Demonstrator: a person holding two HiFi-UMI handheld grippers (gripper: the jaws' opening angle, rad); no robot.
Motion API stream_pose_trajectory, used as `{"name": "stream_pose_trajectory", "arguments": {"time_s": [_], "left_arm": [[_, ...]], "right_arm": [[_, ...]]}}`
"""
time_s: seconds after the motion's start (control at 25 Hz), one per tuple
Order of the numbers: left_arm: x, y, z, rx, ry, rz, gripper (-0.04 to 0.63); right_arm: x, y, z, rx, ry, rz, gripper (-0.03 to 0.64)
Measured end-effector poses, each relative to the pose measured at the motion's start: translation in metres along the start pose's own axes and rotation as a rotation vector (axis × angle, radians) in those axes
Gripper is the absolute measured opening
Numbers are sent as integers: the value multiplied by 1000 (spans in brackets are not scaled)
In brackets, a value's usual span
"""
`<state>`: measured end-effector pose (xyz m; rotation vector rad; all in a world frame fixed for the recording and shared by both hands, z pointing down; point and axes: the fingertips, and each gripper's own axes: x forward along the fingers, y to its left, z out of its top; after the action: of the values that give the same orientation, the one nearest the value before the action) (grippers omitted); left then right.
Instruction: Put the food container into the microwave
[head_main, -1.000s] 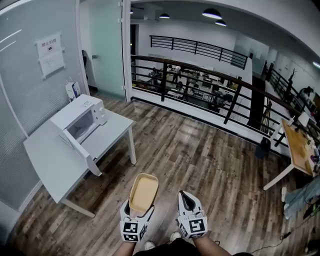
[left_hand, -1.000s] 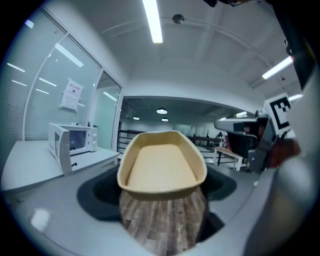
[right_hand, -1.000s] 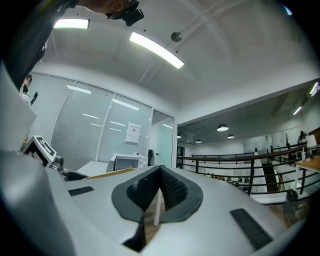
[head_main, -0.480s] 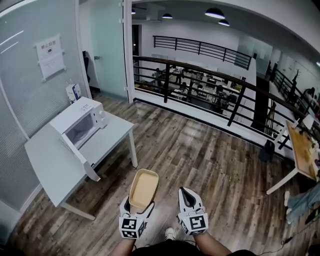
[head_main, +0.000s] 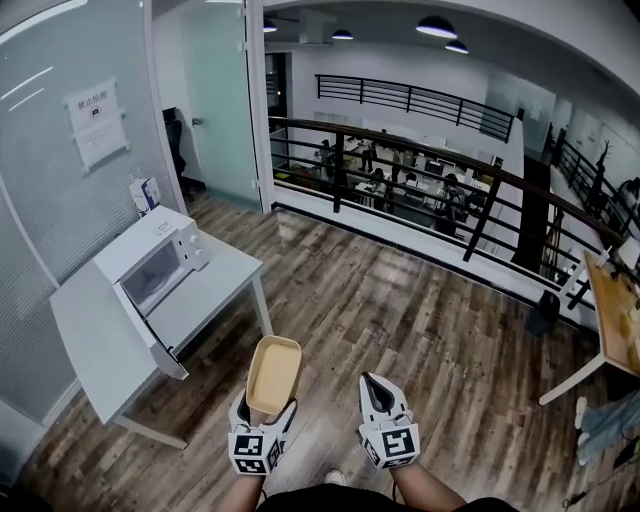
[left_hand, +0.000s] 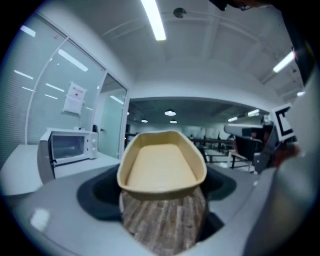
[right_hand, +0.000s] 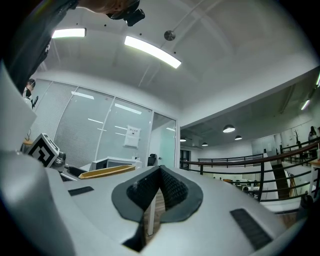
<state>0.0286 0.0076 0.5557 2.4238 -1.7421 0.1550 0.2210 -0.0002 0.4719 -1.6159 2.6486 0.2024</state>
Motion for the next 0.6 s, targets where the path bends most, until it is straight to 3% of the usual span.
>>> {"name": "stream_pose_trajectory", "arguments": {"time_s": [0.28, 0.6], "left_arm": [[21, 1, 11, -22, -39, 59, 471], [45, 17, 15, -20, -39, 54, 471]], "right_arm": [[13, -22, -9, 20, 1, 35, -2], [51, -18, -12, 39, -6, 56, -2]]}}
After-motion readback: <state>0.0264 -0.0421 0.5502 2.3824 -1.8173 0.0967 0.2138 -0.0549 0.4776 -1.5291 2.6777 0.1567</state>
